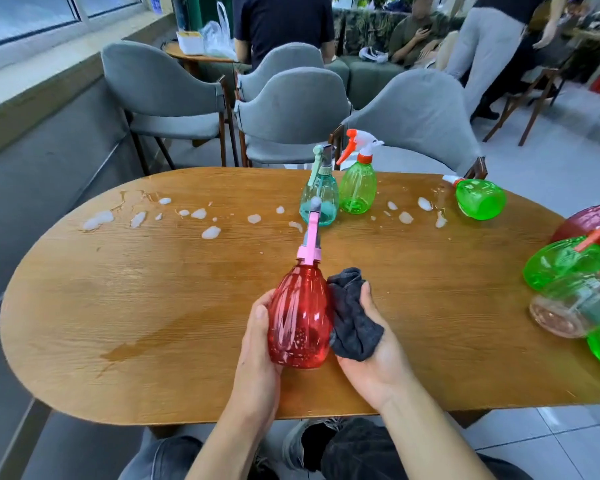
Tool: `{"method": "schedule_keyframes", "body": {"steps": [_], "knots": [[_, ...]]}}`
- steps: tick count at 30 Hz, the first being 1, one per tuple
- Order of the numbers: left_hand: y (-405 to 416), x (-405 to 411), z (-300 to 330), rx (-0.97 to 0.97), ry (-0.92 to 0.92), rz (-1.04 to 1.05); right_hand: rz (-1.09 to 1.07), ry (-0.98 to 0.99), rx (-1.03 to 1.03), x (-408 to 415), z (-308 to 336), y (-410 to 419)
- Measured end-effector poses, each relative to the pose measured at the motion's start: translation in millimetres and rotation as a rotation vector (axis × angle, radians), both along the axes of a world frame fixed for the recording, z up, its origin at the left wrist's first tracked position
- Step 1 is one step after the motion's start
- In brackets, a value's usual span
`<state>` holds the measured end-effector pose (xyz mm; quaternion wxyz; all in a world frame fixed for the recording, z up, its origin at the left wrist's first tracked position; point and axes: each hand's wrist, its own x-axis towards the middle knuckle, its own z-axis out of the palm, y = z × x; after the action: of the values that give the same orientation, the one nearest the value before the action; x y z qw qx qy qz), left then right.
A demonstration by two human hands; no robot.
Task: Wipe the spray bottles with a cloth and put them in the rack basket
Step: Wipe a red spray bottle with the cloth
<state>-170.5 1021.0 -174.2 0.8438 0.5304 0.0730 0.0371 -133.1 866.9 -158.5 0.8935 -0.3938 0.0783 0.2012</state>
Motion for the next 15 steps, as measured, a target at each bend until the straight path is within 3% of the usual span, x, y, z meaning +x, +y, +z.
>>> {"method": "schedule_keyframes", "body": {"steps": [11, 15], "knots": [[1, -5, 2, 0.269, -0.063, -0.061, -0.047, -0.033, -0.062, 3, 11, -7], [1, -6, 1, 0.193, -0.050, -0.035, -0.077, -0.023, -0.051, 2, 20, -3]]}}
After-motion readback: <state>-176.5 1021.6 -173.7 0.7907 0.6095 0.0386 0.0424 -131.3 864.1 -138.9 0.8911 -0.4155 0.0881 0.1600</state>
